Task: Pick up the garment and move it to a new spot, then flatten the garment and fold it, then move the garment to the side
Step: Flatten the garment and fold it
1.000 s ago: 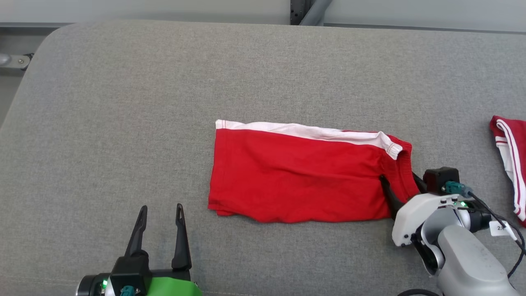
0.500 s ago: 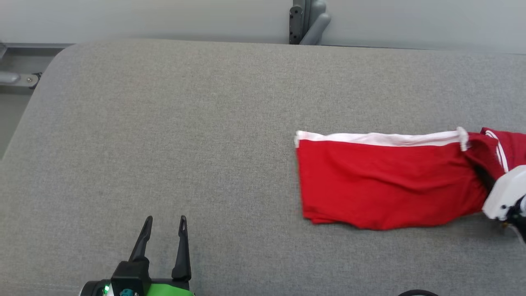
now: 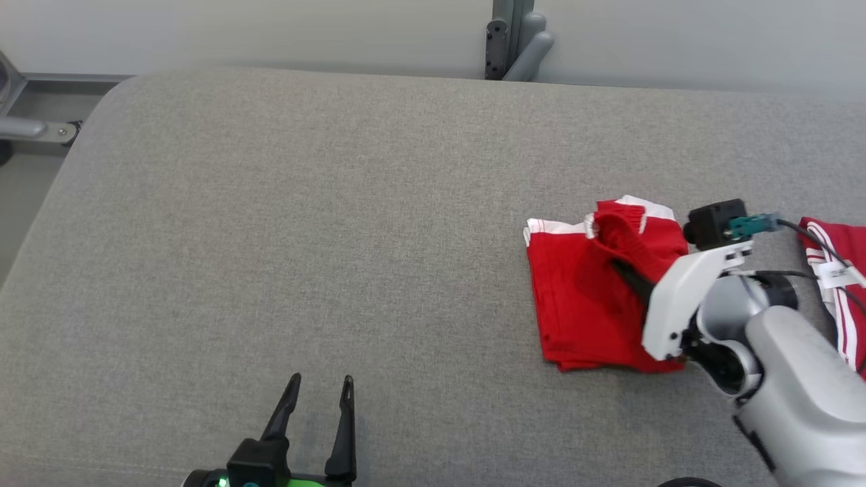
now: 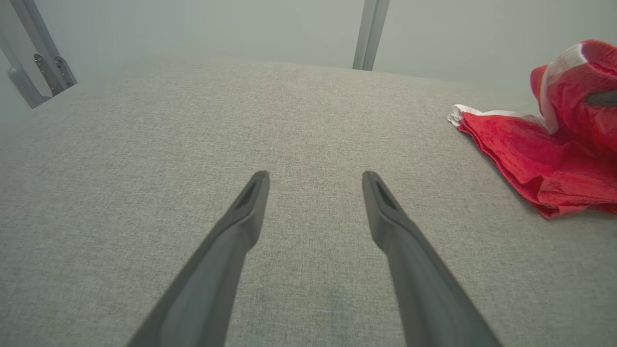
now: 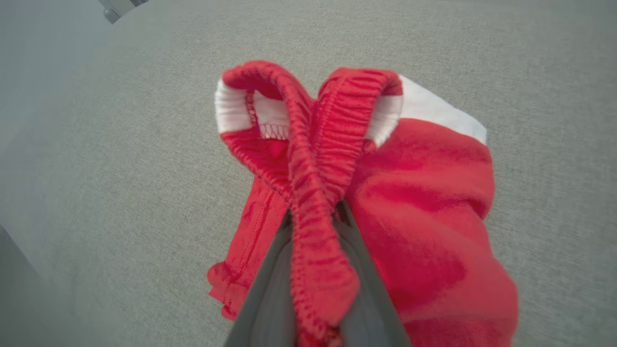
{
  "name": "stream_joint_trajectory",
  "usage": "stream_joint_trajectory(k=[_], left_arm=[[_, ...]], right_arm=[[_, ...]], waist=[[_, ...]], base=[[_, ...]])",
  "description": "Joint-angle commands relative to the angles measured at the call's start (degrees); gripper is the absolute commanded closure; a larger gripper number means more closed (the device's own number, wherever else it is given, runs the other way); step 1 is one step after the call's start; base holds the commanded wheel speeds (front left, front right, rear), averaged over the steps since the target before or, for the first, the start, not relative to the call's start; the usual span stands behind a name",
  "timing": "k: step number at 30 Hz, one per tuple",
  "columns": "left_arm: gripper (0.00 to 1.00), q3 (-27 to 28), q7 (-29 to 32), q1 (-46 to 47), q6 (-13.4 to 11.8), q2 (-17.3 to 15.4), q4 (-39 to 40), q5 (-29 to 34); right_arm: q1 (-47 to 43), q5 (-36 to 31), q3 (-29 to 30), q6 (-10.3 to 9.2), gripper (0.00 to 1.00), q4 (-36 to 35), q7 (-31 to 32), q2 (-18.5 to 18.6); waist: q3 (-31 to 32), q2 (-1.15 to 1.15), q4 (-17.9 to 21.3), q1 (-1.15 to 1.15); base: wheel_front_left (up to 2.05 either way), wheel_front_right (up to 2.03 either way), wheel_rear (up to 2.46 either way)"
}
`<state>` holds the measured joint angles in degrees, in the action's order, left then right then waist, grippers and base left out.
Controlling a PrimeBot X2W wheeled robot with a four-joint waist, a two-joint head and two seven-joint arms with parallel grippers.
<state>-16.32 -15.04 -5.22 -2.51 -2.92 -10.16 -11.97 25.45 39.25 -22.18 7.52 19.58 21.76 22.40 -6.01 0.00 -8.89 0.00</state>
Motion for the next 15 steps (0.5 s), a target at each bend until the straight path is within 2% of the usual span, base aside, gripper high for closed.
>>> stream_joint_trajectory(k=[1,2,3,8,9,10,11,15], left_arm=[[0.0,-1.06,-0.14,1.37,0.4,-0.02,-0.76,0.45],[0.0,-1.55,-0.14,1.52,0.55,-0.04,-1.16,0.74],[0.0,-1.55,-0.14,1.52,0.55,-0.04,-1.16,0.74],[0.0,-1.7,-0.14,2.32,1.15,-0.04,-2.46,1.6],[0.0,-1.44,-0.14,2.37,1.2,-0.04,-2.63,1.73],[0.0,-1.15,-0.14,2.34,1.21,-0.04,-2.77,1.87],[0.0,-0.86,-0.14,2.24,1.22,-0.04,-2.9,1.95],[0.0,0.54,-0.14,0.81,1.31,-0.04,-3.24,2.33]], right_arm=[[1.3,-2.51,0.48,-0.04,1.0,2.74,-0.99,-4.21],[1.92,-4.01,0.84,-0.04,1.0,4.33,-1.68,-6.19],[1.92,-4.01,0.84,-0.04,1.0,4.33,-1.68,-6.19],[4.17,-10.2,1.88,-0.05,1.0,10.92,-4.91,-12.48],[4.52,-11.18,1.5,-0.04,0.83,11.6,-5.67,-13.28],[4.81,-11.74,0.62,-0.04,0.1,11.82,-6.54,-13.89],[4.86,-11.65,0.16,-0.04,0.0,12.32,-7.02,-14.47],[4.39,-10.93,-0.99,-0.06,0.0,10.06,-10.05,-14.07]], waist=[[-1.55,0.0,-0.89,0.0],[-1.77,0.0,-1.1,0.0],[-1.77,0.0,-1.1,0.0],[-2.6,0.0,-1.54,0.0],[-2.65,0.0,-1.56,0.0],[-2.66,0.0,-1.53,0.0],[-2.59,0.0,-1.4,0.0],[-1.58,0.0,-0.54,0.0]], base=[[0.0,0.0,0.0],[0.0,0.0,0.0],[0.0,0.0,0.0],[0.0,0.0,0.0],[0.0,0.0,0.0],[0.0,0.0,0.0],[0.0,0.0,0.0],[0.0,0.0,0.0]])
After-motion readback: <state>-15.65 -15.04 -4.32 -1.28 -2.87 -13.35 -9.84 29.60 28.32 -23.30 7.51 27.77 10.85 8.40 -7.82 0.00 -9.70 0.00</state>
